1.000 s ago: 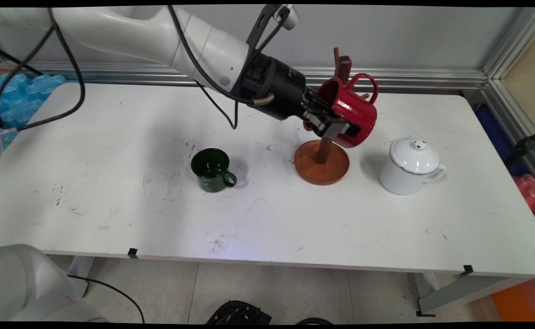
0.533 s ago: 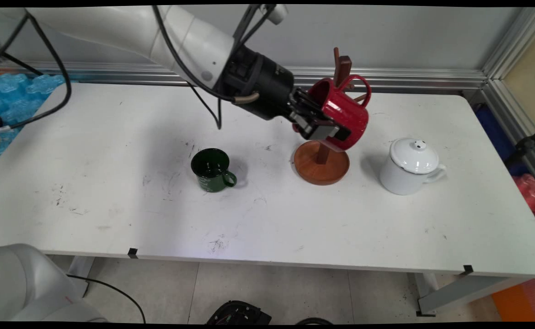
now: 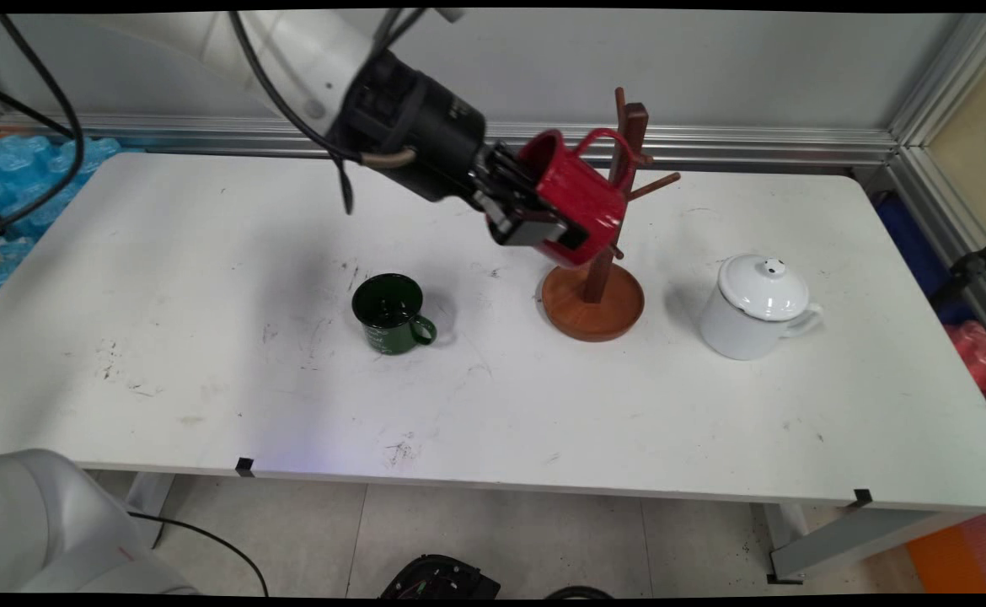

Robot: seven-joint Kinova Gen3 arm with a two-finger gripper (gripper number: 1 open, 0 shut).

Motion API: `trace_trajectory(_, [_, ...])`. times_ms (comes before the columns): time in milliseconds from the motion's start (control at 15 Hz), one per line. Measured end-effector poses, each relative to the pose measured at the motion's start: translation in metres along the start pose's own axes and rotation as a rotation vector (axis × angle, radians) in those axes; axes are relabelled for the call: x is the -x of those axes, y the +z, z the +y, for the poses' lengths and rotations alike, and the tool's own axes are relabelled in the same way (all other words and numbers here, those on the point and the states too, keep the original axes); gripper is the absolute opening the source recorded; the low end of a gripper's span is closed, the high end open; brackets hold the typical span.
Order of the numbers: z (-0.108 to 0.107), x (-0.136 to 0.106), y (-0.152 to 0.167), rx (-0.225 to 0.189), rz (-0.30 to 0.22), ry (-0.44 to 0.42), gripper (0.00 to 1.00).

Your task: Place the picked object on the table

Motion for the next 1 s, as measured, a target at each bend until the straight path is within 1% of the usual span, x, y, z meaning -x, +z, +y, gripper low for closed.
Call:
trace_trajectory(333, [-0.009,0.002,-0.021,-0.040,-0.055,0.023,0.00])
trace_trajectory(667, [-0.026,0.004,-0.043,-0.115,-0.127,0.036,0.00])
trace_trajectory(1000, [-0.048,0.002,-0.056,-0.192,-0.182,0.055,0.00])
